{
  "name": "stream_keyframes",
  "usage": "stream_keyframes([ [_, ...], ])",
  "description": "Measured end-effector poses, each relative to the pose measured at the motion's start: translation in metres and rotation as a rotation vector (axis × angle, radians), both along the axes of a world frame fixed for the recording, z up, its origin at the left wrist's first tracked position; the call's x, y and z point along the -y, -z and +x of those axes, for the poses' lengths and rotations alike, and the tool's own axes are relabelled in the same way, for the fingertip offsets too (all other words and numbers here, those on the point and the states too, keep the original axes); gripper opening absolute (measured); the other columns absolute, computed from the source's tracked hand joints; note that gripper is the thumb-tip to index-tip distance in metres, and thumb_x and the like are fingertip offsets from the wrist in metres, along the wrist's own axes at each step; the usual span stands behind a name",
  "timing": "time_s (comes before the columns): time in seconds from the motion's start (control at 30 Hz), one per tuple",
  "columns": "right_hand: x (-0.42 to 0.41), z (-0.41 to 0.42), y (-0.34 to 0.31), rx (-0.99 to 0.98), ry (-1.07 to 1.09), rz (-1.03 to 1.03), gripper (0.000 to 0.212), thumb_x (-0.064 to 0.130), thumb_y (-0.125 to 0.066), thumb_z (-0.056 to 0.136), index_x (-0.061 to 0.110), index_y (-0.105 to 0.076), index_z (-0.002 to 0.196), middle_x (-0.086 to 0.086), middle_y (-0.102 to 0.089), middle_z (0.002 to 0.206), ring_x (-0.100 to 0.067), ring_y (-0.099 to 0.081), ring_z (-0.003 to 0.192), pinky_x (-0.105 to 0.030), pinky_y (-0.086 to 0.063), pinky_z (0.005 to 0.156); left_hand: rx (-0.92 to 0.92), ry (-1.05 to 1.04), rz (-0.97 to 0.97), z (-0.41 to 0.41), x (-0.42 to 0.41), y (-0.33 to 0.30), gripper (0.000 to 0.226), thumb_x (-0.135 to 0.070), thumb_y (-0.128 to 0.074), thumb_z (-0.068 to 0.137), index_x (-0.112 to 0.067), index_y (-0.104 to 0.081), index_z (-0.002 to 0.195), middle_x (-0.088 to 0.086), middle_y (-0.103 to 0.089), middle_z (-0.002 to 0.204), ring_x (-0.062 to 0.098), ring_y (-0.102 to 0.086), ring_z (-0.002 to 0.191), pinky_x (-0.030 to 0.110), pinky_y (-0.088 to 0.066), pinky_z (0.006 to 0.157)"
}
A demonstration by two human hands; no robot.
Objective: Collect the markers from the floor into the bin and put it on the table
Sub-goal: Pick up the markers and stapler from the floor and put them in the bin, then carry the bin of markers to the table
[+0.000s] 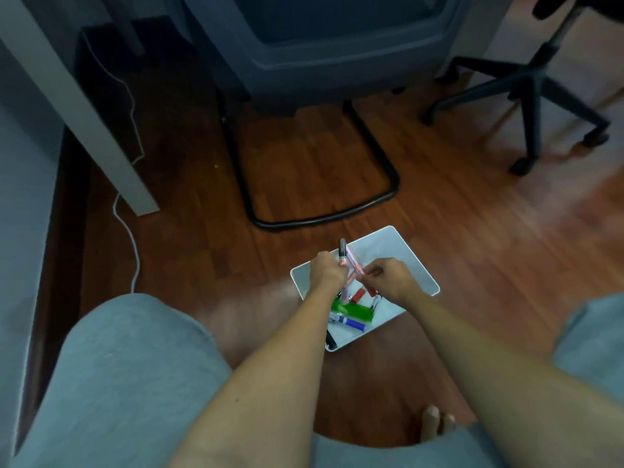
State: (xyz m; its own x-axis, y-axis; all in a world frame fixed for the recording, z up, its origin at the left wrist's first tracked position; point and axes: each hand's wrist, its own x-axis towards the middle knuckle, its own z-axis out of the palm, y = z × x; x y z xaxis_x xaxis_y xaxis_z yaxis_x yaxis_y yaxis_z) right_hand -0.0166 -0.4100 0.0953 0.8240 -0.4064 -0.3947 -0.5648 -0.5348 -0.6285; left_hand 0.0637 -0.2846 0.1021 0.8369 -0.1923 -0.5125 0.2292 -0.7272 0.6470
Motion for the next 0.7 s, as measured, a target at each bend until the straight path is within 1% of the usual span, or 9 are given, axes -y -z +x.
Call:
stream_keyframes([
  [0.07, -0.001, -0.005, 0.004, -0.014, -0.023, -0.024, 0.017, 0.017, -0.075, 0.086, 0.002, -0.076, 0.092, -0.011, -0.073, 0.072, 0.005, -0.059, 0.046, -0.004, -0.039, 0.046, 0.014, 0.021, 0.0, -0.005, 0.0, 0.006, 0.031, -0.024, -0.066, 0.086, 0.004, -0.074, 0.096, 0.026, -0.072, 0.103, 0.036, -0.069, 0.101, 0.039, -0.052, 0.081],
  [0.17, 0.003, -0.005, 0.007, 0.027, -0.013, -0.091, 0.02, 0.019, -0.075, 0.086, 0.002, -0.077, 0.096, -0.014, -0.077, 0.09, -0.016, -0.068, 0.073, -0.013, -0.043, 0.058, 0.069, 0.004, -0.019, -0.006, -0.006, 0.009, 0.027, -0.022, -0.064, 0.088, 0.002, -0.075, 0.093, 0.025, -0.073, 0.101, 0.034, -0.07, 0.099, 0.039, -0.052, 0.082],
  [0.27, 0.01, 0.005, 0.0, 0.189, 0.029, -0.117, 0.02, 0.019, -0.069, 0.092, 0.002, -0.076, 0.097, -0.009, -0.077, 0.092, -0.014, -0.065, 0.077, 0.001, -0.039, 0.06, 0.227, -0.089, -0.105, 0.002, -0.016, 0.004, 0.019, -0.014, -0.06, 0.088, -0.003, -0.075, 0.094, 0.019, -0.073, 0.101, 0.031, -0.068, 0.096, 0.029, -0.049, 0.082],
  [0.33, 0.019, 0.014, -0.007, 0.3, 0.059, -0.141, 0.021, 0.02, -0.066, 0.094, 0.003, -0.076, 0.099, -0.007, -0.076, 0.093, -0.014, -0.067, 0.08, 0.004, -0.038, 0.064, 0.356, -0.183, -0.167, 0.007, -0.025, 0.002, 0.015, -0.011, -0.06, 0.087, -0.004, -0.073, 0.09, 0.017, -0.066, 0.1, 0.028, -0.065, 0.086, 0.024, -0.045, 0.082],
  [0.37, 0.025, 0.019, -0.01, 0.343, 0.062, -0.159, 0.022, 0.021, -0.065, 0.095, 0.004, -0.076, 0.1, -0.008, -0.075, 0.096, -0.015, -0.068, 0.082, 0.001, -0.04, 0.067, 0.418, -0.224, -0.189, 0.011, -0.029, 0.003, 0.014, -0.009, -0.059, 0.086, -0.003, -0.073, 0.088, 0.016, -0.062, 0.098, 0.027, -0.062, 0.083, 0.023, -0.044, 0.082],
  [0.43, 0.039, 0.024, -0.007, 0.412, 0.062, -0.21, 0.024, 0.025, -0.063, 0.097, 0.005, -0.074, 0.104, -0.011, -0.071, 0.101, -0.015, -0.065, 0.083, -0.015, -0.048, 0.076, 0.495, -0.287, -0.196, 0.016, -0.039, 0.011, 0.015, -0.009, -0.057, 0.086, -0.003, -0.071, 0.087, 0.013, -0.055, 0.097, 0.03, -0.061, 0.087, 0.028, -0.046, 0.089],
  [0.53, 0.061, 0.022, 0.001, 0.433, 0.091, -0.255, 0.027, 0.024, -0.059, 0.098, 0.003, -0.071, 0.111, -0.014, -0.061, 0.108, -0.016, -0.06, 0.088, -0.023, -0.047, 0.084, 0.464, -0.347, -0.168, 0.016, -0.052, 0.023, 0.02, -0.01, -0.054, 0.088, -0.002, -0.07, 0.094, 0.018, -0.054, 0.106, 0.033, -0.057, 0.099, 0.029, -0.04, 0.097],
  [0.6, 0.075, 0.015, 0.013, 0.366, 0.117, -0.28, 0.034, 0.027, -0.055, 0.099, 0.002, -0.066, 0.118, -0.015, -0.055, 0.117, -0.023, -0.06, 0.096, -0.028, -0.046, 0.089, 0.397, -0.384, -0.15, 0.009, -0.055, 0.03, 0.026, -0.017, -0.052, 0.093, 0.0, -0.069, 0.103, 0.019, -0.052, 0.114, 0.034, -0.056, 0.107, 0.028, -0.038, 0.1],
  [0.7, 0.094, 0.004, 0.041, 0.194, 0.123, -0.281, 0.05, 0.047, -0.044, 0.1, 0.008, -0.061, 0.127, -0.015, -0.054, 0.127, -0.033, -0.057, 0.115, -0.038, -0.045, 0.099, 0.159, -0.419, -0.104, -0.01, -0.056, 0.049, 0.052, -0.045, -0.038, 0.099, -0.005, -0.064, 0.12, 0.016, -0.054, 0.126, 0.032, -0.053, 0.119, 0.033, -0.036, 0.107],
])
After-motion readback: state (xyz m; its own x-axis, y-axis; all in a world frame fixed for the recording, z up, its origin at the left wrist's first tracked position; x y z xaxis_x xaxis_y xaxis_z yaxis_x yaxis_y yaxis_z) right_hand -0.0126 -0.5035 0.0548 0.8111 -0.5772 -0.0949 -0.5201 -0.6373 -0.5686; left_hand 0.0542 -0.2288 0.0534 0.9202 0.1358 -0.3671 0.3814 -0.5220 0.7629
